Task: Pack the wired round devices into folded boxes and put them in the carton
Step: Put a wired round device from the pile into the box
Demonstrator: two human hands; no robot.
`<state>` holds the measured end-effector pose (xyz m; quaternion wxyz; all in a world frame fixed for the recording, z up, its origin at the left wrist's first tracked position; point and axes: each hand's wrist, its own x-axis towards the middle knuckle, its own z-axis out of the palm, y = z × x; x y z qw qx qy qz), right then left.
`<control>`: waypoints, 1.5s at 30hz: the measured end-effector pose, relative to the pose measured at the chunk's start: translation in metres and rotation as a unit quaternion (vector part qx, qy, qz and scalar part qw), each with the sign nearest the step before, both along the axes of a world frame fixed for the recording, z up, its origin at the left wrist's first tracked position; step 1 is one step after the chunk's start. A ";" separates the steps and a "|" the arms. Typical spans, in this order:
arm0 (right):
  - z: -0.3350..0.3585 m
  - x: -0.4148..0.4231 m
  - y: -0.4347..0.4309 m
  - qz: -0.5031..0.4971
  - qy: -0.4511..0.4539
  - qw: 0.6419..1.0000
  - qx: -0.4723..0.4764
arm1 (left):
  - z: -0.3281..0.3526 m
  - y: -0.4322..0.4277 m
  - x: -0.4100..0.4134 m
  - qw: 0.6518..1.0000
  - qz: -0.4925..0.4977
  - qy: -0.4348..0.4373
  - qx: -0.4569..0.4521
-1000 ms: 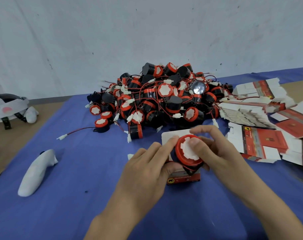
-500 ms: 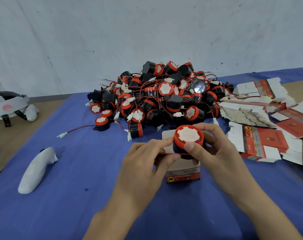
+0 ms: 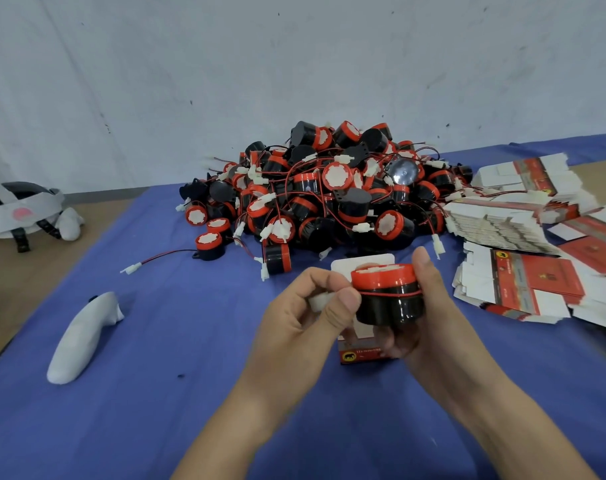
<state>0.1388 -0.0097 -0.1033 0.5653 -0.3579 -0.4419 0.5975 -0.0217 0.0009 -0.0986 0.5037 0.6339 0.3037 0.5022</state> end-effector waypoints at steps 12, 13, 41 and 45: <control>-0.001 -0.001 0.001 -0.002 0.049 0.997 0.062 | -0.005 -0.003 0.018 0.973 -0.027 -0.207 -0.101; -0.002 0.000 0.001 -0.004 0.044 0.997 0.065 | -0.006 -0.003 0.019 0.973 -0.022 -0.206 -0.100; -0.011 0.054 0.012 -0.245 -0.256 0.918 0.179 | -0.016 0.015 -0.007 0.939 0.165 0.227 0.199; -0.034 0.070 0.024 -0.118 -0.368 0.919 0.080 | -0.024 0.017 -0.005 0.896 0.130 0.321 0.279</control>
